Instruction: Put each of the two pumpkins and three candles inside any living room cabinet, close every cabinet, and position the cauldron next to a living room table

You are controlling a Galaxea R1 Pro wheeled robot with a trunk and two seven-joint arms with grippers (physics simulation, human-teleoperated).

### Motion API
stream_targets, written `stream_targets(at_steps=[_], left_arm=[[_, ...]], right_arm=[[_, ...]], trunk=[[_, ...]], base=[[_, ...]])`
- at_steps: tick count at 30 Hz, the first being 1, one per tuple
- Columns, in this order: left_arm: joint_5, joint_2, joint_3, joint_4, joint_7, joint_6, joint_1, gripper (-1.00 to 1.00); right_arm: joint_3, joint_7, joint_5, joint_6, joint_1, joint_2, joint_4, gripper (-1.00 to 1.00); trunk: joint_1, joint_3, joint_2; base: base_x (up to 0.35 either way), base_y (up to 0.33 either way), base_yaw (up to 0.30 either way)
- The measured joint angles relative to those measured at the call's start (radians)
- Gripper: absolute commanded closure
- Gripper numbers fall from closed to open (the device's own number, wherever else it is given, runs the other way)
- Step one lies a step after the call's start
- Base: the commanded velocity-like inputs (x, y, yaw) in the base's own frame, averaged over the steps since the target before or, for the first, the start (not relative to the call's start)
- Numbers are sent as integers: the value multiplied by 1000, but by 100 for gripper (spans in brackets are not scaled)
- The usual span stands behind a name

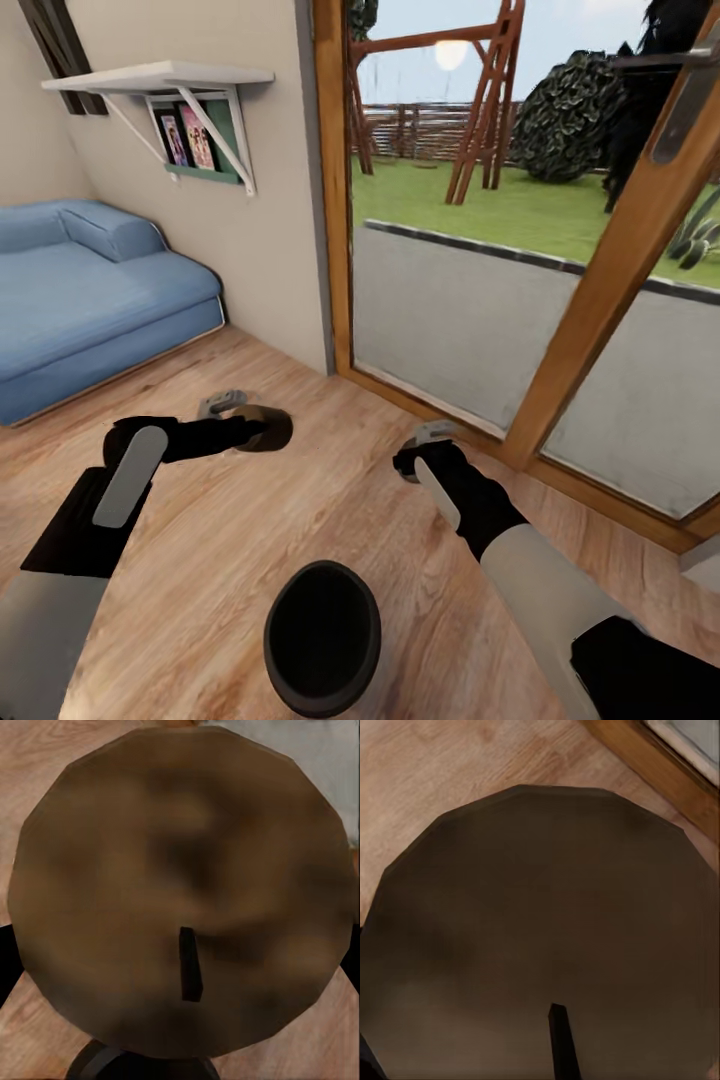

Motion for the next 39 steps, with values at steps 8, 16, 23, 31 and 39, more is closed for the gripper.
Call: stream_targets(at_steps=[8, 16, 23, 31, 39], left_arm=[[10, 28, 68, 4, -2, -1, 2, 100], [9, 34, 72, 5, -1, -1, 3, 100], [5, 51, 115, 9, 2, -1, 6, 100], [12, 53, 144, 28, 4, -1, 7, 100], [22, 18, 143, 28, 4, -2, 7, 100]], right_arm=[[2, 3, -11, -2, 43, 45, -2, 100], [2, 3, 1, 1, 56, 61, -7, 100], [3, 3, 1, 0, 67, 61, -7, 100], [4, 4, -1, 1, 80, 66, -13, 100], [6, 5, 4, 4, 87, 70, -20, 100]], trunk=[[-31, 30, 56], [-61, 62, 112], [-88, 89, 161], [-119, 122, 217], [-149, 152, 273]], base=[[0, 0, 284], [0, 0, 280], [0, 0, 278], [0, 0, 248], [0, 0, 118]])
